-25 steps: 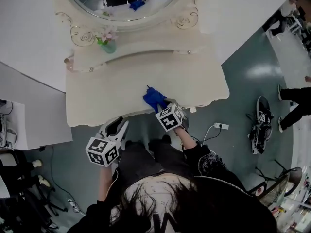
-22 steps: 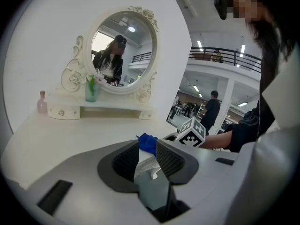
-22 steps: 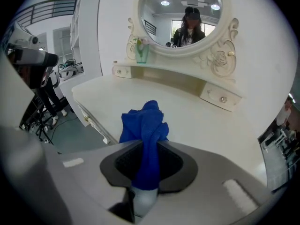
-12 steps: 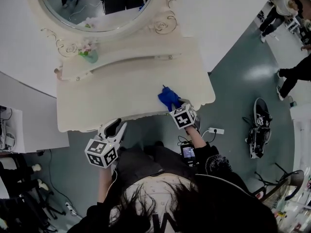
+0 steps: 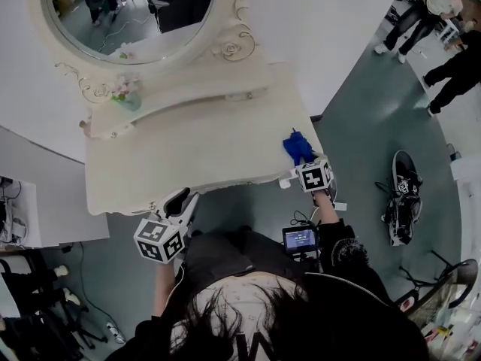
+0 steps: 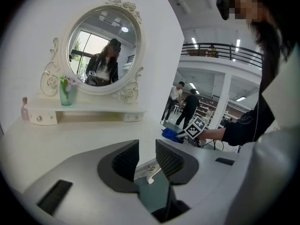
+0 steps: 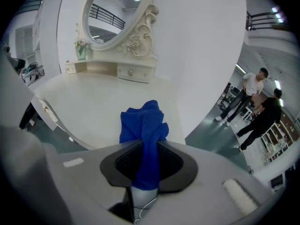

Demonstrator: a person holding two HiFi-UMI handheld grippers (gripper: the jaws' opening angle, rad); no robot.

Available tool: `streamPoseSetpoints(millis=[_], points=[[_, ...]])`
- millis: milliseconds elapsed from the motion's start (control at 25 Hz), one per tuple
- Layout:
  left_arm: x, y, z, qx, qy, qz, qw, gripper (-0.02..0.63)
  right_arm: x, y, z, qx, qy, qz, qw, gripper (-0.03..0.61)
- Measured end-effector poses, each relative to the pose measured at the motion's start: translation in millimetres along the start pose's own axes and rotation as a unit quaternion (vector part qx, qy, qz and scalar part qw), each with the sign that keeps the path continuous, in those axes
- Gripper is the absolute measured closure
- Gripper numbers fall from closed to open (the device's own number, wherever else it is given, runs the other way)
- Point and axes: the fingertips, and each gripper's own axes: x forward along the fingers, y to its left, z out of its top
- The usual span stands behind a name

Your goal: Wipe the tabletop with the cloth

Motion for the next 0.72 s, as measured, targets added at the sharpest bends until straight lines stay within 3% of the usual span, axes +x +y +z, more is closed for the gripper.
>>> streamPoseSetpoints(millis=[120,280,600,720], points=[[-0.9,-2.6,1.8,0.003,0.003,-0.001,1.0,0.503,-3.8,-28.7,-5.6,0.018,0.001,-0.027,0.999,0.491],[-2.8,-1.6,0.3,0.005,0.009,-0.001,0.9999,0.503,-3.1,-39.0,-14.9,0.047,0.006,-0.025,0.999,0.491],[-20.9,5.8,-9.5,-0.007,0.008,0.012,0.9999,0.503,-13.2,-41.2,-4.6,0.042,0.002,-0.055,0.998,0.491],[-34.2,18.4,-15.8,-0.016,0.008,0.025,0.9995,0.503,-26.1,-26.3,12.5,0.033,-0.012,-0.044,0.998,0.491]])
